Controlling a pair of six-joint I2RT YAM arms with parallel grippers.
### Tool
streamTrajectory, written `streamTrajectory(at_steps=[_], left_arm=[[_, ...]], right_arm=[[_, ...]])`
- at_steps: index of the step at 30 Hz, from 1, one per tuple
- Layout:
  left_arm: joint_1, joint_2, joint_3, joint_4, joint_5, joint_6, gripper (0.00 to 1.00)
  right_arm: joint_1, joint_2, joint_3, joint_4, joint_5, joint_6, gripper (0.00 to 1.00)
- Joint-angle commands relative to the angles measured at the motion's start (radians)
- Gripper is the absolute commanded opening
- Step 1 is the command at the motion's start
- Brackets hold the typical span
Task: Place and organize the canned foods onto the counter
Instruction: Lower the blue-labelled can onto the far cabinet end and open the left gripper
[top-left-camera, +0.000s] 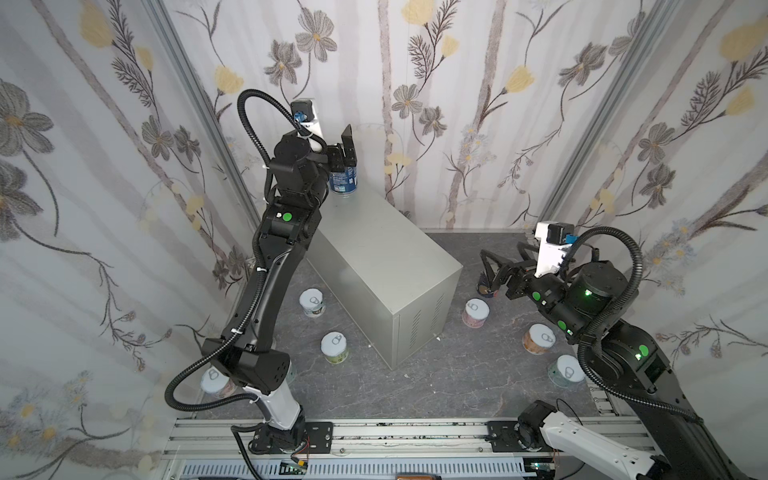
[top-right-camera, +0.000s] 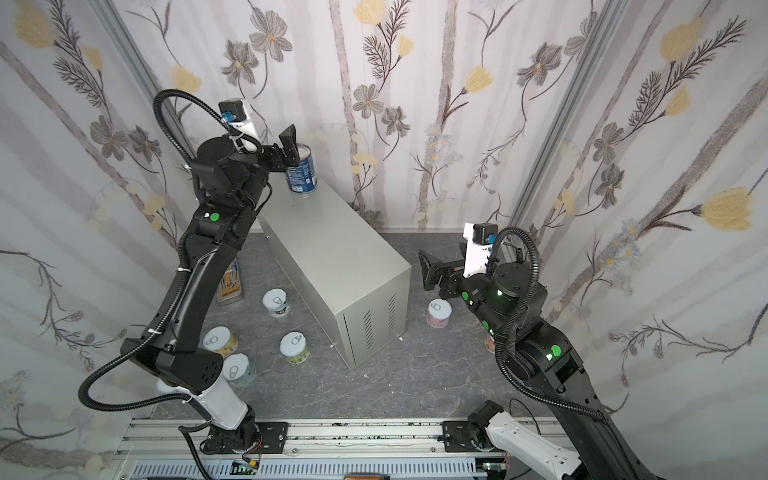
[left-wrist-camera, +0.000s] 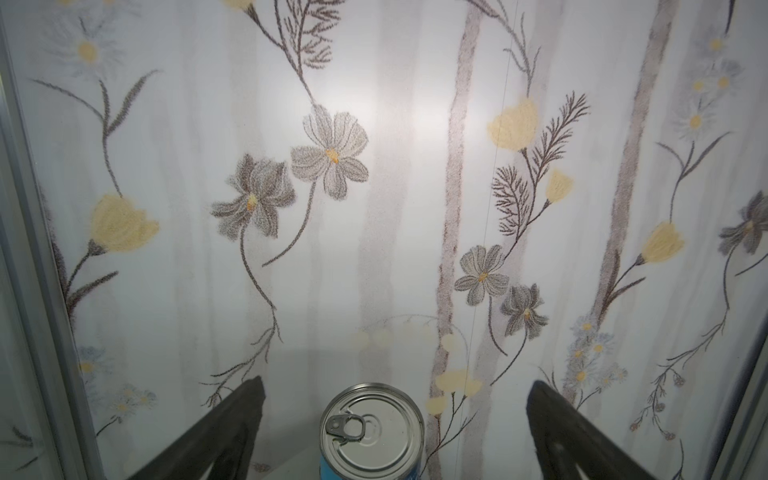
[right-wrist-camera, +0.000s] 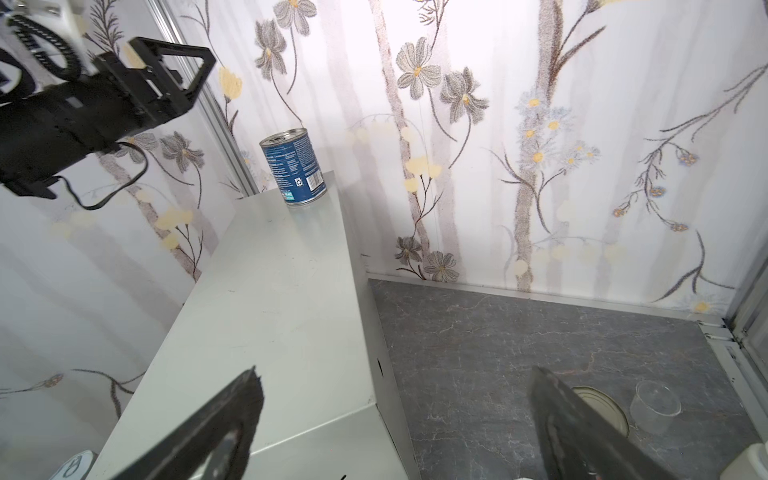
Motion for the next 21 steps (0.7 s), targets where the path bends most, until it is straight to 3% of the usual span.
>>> streamTrajectory(at_steps=[1, 14, 21], left_arm=[[-0.014, -0.097, -0.091, 0.023, -0.019, -0.023, 1.00], [-0.069, -0.573, -0.660, 0.015, -0.049, -0.155, 1.00], [-0.109, -0.752, -0.863, -0.088, -0.015, -0.263, 1.00]], right_arm=[[-0.020, -0.021, -0.022, -0.023, 0.052, 0.044, 1.00], [-0.158, -0.023, -0.142, -0.062, 0.068, 0.089, 1.00], [-0.293, 0.023, -0.263, 0.029, -0.006, 0.100, 1.00]])
